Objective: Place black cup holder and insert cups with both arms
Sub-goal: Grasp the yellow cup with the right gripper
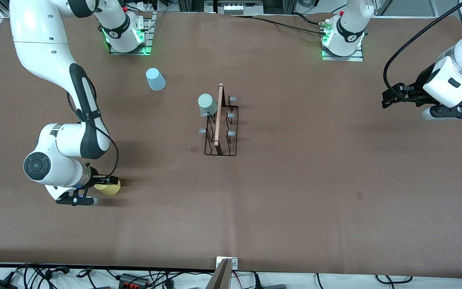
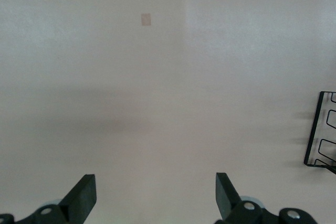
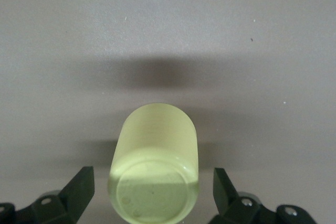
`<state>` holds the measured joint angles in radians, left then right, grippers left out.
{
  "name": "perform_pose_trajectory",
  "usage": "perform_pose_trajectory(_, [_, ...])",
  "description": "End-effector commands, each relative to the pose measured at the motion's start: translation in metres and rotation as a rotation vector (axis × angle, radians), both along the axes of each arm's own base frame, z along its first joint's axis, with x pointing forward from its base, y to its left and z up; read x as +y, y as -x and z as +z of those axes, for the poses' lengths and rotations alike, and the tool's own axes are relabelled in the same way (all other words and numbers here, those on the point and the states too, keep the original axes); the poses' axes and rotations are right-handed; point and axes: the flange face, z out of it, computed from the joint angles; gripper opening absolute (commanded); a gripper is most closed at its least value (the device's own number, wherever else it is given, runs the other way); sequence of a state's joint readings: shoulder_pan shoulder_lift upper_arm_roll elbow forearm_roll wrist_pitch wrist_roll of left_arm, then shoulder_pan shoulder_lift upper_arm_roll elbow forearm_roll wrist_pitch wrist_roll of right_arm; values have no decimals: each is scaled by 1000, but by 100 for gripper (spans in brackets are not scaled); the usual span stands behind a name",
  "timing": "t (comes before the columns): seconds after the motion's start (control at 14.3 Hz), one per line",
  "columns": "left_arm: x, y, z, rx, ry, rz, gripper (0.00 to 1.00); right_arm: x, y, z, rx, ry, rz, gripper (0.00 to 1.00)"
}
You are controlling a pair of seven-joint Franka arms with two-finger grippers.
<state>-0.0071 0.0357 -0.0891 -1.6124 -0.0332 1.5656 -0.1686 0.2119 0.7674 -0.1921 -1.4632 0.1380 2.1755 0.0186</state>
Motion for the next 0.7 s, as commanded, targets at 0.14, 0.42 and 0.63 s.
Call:
perform_pose_trajectory(0.14, [0, 2, 7, 1, -11, 4, 100, 0, -5, -3, -10, -22, 44, 100])
perform_pose_trajectory(0.42, [-2, 2, 7, -1, -12, 0, 100, 0, -5, -3, -10, -22, 70, 77])
perform_pose_trajectory(0.63, [-1, 1, 7, 1, -11, 3, 100, 0, -5, -2, -10, -22, 76, 34])
